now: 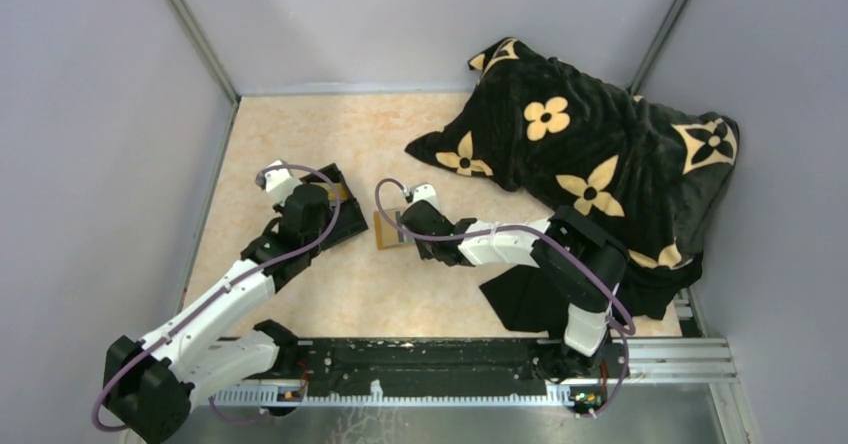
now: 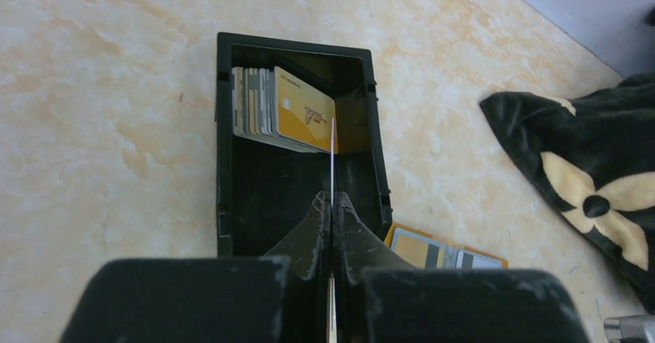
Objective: Put the credit cards into the card holder
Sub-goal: Adjust the card holder at the center of the board, then adjust the credit card.
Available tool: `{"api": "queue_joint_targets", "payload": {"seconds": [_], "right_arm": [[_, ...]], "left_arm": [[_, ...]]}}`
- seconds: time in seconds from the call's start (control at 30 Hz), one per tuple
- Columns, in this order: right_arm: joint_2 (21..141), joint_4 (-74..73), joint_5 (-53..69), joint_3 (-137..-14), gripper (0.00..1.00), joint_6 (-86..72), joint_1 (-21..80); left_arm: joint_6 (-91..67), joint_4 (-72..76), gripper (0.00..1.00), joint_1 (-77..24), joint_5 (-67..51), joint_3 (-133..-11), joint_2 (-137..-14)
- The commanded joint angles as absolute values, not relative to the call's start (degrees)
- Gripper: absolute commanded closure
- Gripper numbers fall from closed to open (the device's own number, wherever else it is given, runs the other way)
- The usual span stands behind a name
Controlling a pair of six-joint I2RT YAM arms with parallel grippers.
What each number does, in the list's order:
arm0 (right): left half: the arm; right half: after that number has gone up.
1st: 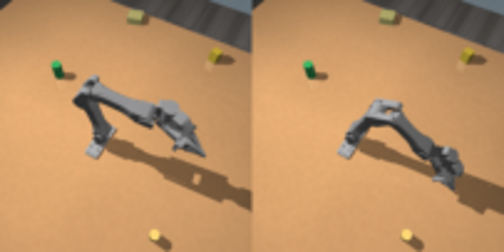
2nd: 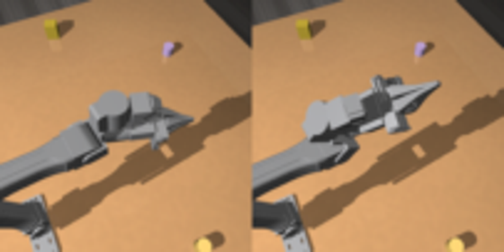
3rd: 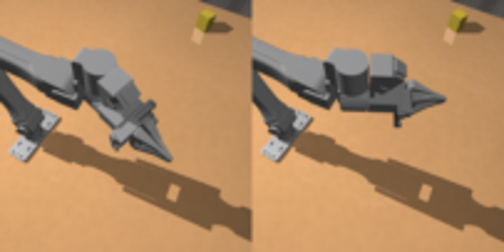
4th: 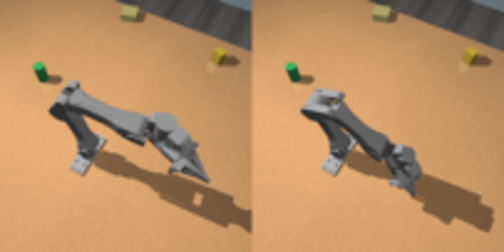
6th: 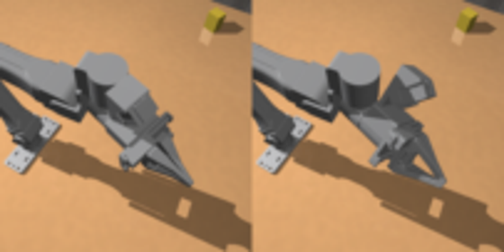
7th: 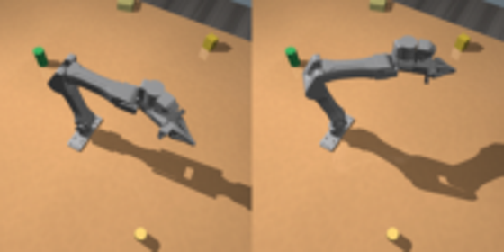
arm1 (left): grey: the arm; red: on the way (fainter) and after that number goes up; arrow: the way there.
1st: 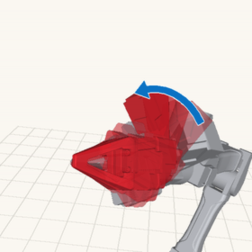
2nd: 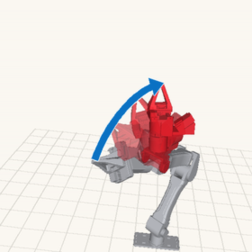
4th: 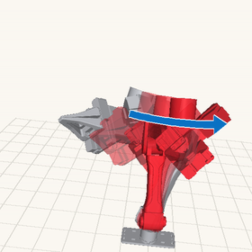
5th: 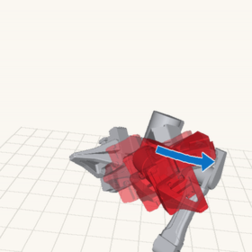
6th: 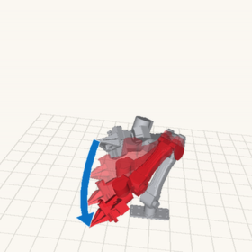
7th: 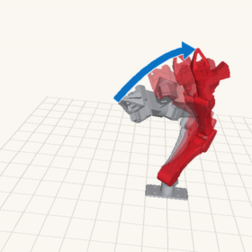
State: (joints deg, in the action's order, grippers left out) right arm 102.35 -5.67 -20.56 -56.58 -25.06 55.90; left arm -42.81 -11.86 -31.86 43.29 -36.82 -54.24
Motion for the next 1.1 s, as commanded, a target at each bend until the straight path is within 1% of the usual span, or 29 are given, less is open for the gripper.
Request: {"api": "queue_joint_targets", "payload": {"seconds": [0.0,0.03,0.1,0.17,0.23,0.33,0.43,0.57,0.63,0.8,0.93,1.07], "right_arm": [[99.47,-8.12,-20.42,-56.09,1.0,-23.58,55.04],[98.45,-7.93,-19.3,-55.85,0.99,-23.19,55.09],[95.44,-7.29,-17.02,-55.1,0.94,-22.43,55.46],[90.73,-7.26,-13.94,-54.56,0.83,-21.42,55.73],[86.85,-7.22,-11.77,-54.16,0.75,-20.59,55.65],[82.13,-6.99,-9.75,-53.86,0.66,-18.77,55.01],[78.97,-4.57,-5.7,-52.47,0.54,-18.29,52.57],[76.14,2.24,5.01,-48.99,0.51,-20.93,45.85],[74.94,6.6,10.32,-46.72,0.48,-22.85,43.14],[74.21,17.23,20.51,-42.21,0.47,-27.64,37.97],[74.38,27.02,26.88,-38.68,0.47,-33.02,34.68],[75.9,33.67,29.86,-37.75,0.47,-36.94,33.09]], "left_arm": [[-41.56,-6.92,1.0,-32.17,38.45,-35.57,-55.07],[-40.63,-4.46,1.0,-32.17,36.31,-34.94,-55.18],[-38.28,0.49,1.0,-32.17,32.48,-33.28,-55.01],[-35.14,6.82,1.0,-32.17,27.74,-31.14,-54.92],[-33.76,11.92,1.0,-32.19,22.93,-29.59,-55.36],[-31.94,17.65,1.0,-32.12,14.27,-28.52,-57.18],[-31.47,22.85,1.0,-32.08,5.82,-27.95,-59.19],[-32.49,27.98,1.0,-32.0,-2.53,-27.75,-61.44],[-34.17,31.37,1.0,-31.84,-5.94,-27.12,-62.34],[-43.47,43.7,1.0,-30.33,-12.92,-23.02,-66.08],[-50.82,52.9,1.0,-29.65,-15.61,-19.98,-70.07],[-55.54,59.8,1.0,-29.6,-16.55,-18.07,-72.96]]}}
